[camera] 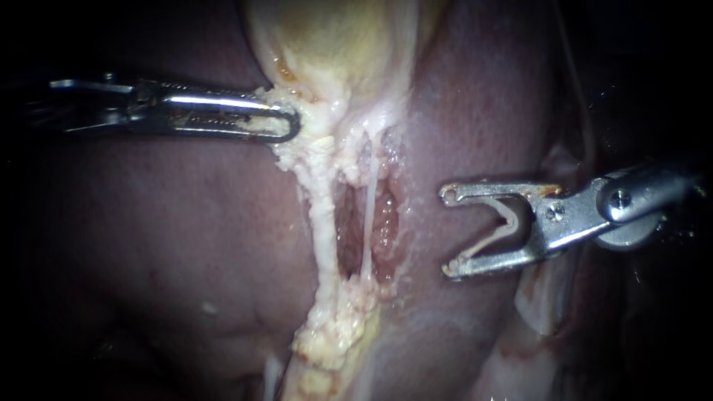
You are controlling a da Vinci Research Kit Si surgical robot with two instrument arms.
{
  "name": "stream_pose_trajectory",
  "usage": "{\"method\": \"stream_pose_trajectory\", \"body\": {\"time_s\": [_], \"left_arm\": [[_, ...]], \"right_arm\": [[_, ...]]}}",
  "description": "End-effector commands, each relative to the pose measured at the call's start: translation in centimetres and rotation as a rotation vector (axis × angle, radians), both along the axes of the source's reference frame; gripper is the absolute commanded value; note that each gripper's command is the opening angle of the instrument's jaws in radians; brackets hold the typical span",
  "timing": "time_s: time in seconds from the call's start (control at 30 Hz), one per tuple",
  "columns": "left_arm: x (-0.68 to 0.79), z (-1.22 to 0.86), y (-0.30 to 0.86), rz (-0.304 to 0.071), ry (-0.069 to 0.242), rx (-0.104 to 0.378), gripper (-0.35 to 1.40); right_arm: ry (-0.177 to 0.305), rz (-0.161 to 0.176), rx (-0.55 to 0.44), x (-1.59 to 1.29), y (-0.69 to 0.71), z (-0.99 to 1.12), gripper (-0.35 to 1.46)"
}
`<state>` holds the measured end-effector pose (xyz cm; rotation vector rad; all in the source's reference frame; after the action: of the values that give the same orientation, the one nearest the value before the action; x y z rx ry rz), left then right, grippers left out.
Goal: Clipping first clip left tube
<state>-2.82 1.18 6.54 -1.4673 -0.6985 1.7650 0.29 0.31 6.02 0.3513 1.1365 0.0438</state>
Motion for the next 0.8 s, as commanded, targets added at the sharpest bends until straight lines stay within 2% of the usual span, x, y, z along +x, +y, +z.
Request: {"method": "stream_pose_trajectory", "body": {"time_s": [0.03, 0.17, 0.23, 0.33, 0.5, 0.67, 0.8], "left_arm": [[0.04, -0.06, 0.02, 0.002, -0.004, 0.003, -0.35], [0.25, -0.32, 0.11, 0.012, -0.011, 0.020, -0.35], [0.39, -0.48, 0.17, -0.004, -0.016, 0.031, -0.35], [0.52, -0.66, 0.25, -0.019, -0.025, 0.020, -0.35], [0.50, -0.70, 0.27, -0.026, -0.026, 0.016, -0.35], [0.44, -0.64, 0.24, -0.029, -0.023, 0.011, -0.35], [0.44, -0.64, 0.24, -0.029, -0.023, 0.011, -0.35]], "right_arm": [[0.000, 0.000, 0.000, 0.00, 0.00, 0.00, 0.49], [0.000, 0.000, -0.001, 0.01, -0.01, 0.01, 0.49], [0.000, 0.000, -0.001, 0.02, -0.02, 0.01, 0.49], [0.000, 0.000, 0.000, 0.06, -0.03, -0.01, 0.49], [0.009, -0.017, 0.011, 0.27, -0.08, 0.00, 0.49], [0.030, -0.067, 0.054, 0.59, -0.24, 0.12, 0.48], [0.019, -0.060, 0.082, 0.89, -0.35, 0.30, 0.47]]}}
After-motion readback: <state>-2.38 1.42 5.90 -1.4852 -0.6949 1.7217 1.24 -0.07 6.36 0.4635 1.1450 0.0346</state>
